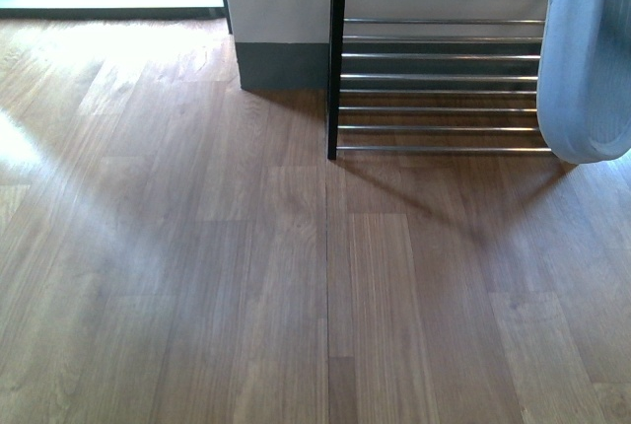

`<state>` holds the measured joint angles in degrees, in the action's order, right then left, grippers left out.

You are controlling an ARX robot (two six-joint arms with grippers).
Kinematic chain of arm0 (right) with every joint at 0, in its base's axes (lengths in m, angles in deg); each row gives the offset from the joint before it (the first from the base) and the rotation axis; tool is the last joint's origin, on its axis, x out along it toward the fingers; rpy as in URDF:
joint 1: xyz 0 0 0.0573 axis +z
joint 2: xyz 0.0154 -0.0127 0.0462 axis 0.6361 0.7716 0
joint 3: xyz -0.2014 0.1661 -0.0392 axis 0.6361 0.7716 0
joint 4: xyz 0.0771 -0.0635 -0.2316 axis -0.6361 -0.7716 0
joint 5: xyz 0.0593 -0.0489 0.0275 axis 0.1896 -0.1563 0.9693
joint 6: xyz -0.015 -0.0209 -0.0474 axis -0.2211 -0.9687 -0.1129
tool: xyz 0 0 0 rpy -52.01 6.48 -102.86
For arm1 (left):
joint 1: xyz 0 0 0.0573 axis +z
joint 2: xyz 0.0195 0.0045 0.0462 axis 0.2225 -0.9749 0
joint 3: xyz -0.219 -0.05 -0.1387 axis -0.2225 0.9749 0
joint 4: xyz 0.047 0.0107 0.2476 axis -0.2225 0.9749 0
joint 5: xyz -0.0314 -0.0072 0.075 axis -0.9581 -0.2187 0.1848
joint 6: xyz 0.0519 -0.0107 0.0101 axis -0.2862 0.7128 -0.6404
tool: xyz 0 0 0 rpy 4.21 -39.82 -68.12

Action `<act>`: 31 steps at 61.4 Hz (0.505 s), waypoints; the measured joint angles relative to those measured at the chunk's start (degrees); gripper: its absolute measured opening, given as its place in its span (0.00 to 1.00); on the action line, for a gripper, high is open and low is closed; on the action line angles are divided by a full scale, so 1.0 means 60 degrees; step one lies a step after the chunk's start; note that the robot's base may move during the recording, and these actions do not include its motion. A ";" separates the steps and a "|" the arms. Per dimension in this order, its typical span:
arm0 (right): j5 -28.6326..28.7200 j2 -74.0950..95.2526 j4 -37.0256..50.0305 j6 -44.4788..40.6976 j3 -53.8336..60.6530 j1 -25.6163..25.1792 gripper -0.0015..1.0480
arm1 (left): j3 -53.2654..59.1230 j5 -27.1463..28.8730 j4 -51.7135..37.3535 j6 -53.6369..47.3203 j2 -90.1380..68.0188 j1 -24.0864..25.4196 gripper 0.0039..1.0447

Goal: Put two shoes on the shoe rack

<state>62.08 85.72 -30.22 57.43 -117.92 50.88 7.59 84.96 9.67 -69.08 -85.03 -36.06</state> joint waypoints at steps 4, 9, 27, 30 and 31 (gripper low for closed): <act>0.0000 0.0000 0.0000 0.0000 0.0000 0.0000 0.02 | 0.0000 0.0000 0.0000 0.0000 0.0000 0.0000 0.02; -0.0004 0.0000 0.0000 0.0000 0.0000 0.0000 0.02 | 0.0000 -0.0004 -0.0004 0.0000 0.0000 0.0000 0.02; -0.0004 0.0025 -0.0004 0.0000 0.0018 0.0000 0.02 | 0.0007 -0.0007 0.0000 0.0000 -0.0025 0.0000 0.02; -0.0011 0.0025 -0.0004 0.0000 0.0022 0.0000 0.02 | 0.0007 -0.0004 0.0000 0.0000 -0.0025 0.0000 0.02; -0.0004 0.0025 -0.0004 0.0000 0.0022 0.0000 0.02 | 0.0007 -0.0004 0.0000 0.0000 -0.0025 0.0000 0.02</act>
<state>62.06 85.87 -30.25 57.43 -117.79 50.88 7.63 84.93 9.67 -69.08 -85.18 -36.06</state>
